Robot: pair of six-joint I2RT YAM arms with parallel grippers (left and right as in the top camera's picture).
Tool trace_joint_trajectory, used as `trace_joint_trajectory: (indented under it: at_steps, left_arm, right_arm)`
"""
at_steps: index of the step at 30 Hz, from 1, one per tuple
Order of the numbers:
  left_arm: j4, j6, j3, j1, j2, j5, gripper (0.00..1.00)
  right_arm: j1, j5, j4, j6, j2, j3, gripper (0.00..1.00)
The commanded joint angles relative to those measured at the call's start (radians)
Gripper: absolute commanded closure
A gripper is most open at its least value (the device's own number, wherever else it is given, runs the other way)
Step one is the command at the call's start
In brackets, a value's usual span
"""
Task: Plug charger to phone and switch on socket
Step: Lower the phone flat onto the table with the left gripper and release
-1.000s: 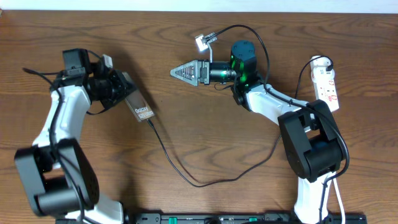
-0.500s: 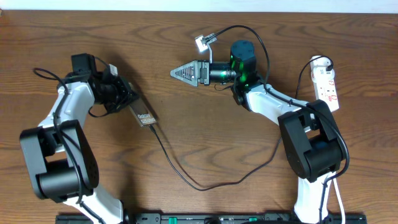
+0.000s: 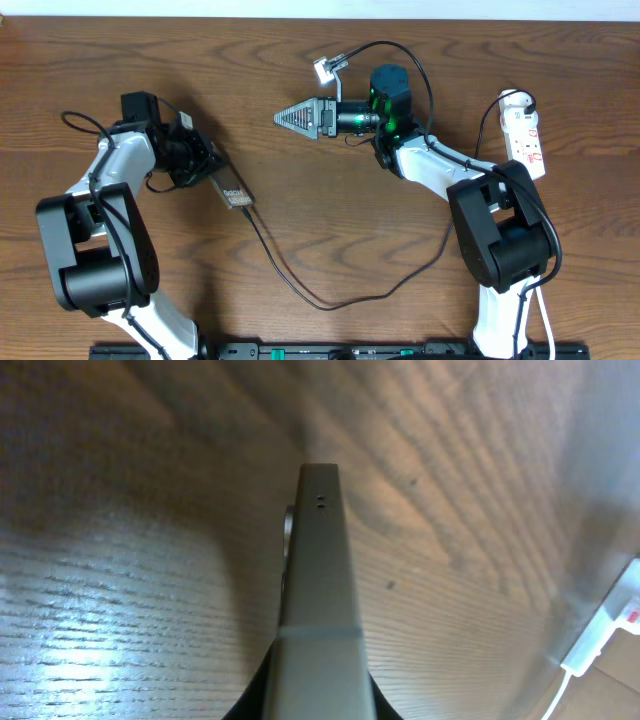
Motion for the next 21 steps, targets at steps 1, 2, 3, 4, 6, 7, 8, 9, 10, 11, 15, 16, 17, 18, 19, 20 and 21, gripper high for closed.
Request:
trace_joint_trajectory:
  at_steps: [1, 2, 3, 4, 6, 7, 8, 9, 10, 11, 15, 16, 17, 18, 19, 20, 21]
  left_arm:
    - [0.017, -0.013, -0.053, -0.007, -0.001, -0.005, 0.93]
    - [0.027, -0.013, -0.063, -0.007, -0.001, -0.005, 0.92]
    - [0.032, -0.013, -0.071, -0.007, -0.001, -0.005, 0.92]
    - [0.04, -0.015, -0.078, -0.007, -0.001, -0.005, 0.93]
    - [0.047, -0.021, -0.087, -0.007, -0.001, -0.005, 0.93]
    - [0.05, -0.021, -0.092, -0.007, -0.001, -0.005, 0.93]
    - [0.05, -0.02, -0.095, -0.007, -0.001, -0.005, 0.93]
    - [0.05, -0.02, -0.098, -0.007, -0.001, -0.005, 0.92]
    - [0.05, -0.02, -0.104, -0.008, -0.001, -0.005, 0.93]
    - [0.05, -0.02, -0.108, -0.008, -0.001, -0.005, 0.93]
    - [0.051, -0.02, -0.121, -0.008, -0.001, -0.005, 0.92]
    - [0.055, -0.02, -0.125, -0.008, -0.001, -0.005, 0.93]
    - [0.056, -0.02, -0.127, -0.008, -0.001, -0.005, 0.92]
    - [0.057, -0.02, -0.128, -0.008, -0.001, -0.005, 0.92]
    - [0.057, -0.02, -0.128, -0.008, -0.001, -0.005, 0.93]
    - [0.058, -0.02, -0.129, -0.008, -0.001, -0.005, 0.93]
    - [0.058, -0.02, -0.129, -0.008, -0.001, -0.005, 0.93]
  right_arm:
    - [0.0, -0.003, 0.0, -0.023, -0.011, 0.018, 0.01]
    - [0.0, -0.003, 0.0, -0.023, -0.011, 0.018, 0.01]
    - [0.0, -0.003, 0.0, -0.023, -0.011, 0.018, 0.01]
    - [0.0, -0.003, 0.0, -0.023, -0.011, 0.018, 0.01]
    - [0.0, -0.004, 0.0, -0.023, -0.011, 0.018, 0.01]
    - [0.0, -0.004, 0.0, -0.023, -0.011, 0.018, 0.01]
    - [0.0, -0.004, 0.0, -0.023, -0.011, 0.018, 0.01]
    - [0.0, -0.004, 0.0, -0.023, -0.011, 0.018, 0.01]
    - [0.0, -0.004, 0.0, -0.023, -0.011, 0.018, 0.01]
    - [0.0, -0.004, 0.0, -0.023, -0.011, 0.018, 0.01]
    - [0.0, -0.007, 0.0, -0.023, -0.011, 0.018, 0.01]
    - [0.0, -0.008, 0.0, -0.023, -0.011, 0.018, 0.01]
    - [0.0, -0.008, 0.0, -0.023, -0.011, 0.018, 0.01]
    - [0.0, -0.009, 0.0, -0.023, -0.011, 0.018, 0.01]
    - [0.0, -0.01, 0.0, -0.023, -0.011, 0.018, 0.01]
    - [0.0, -0.01, 0.0, -0.023, -0.011, 0.018, 0.01]
    - [0.0, -0.01, 0.0, -0.023, -0.011, 0.018, 0.01]
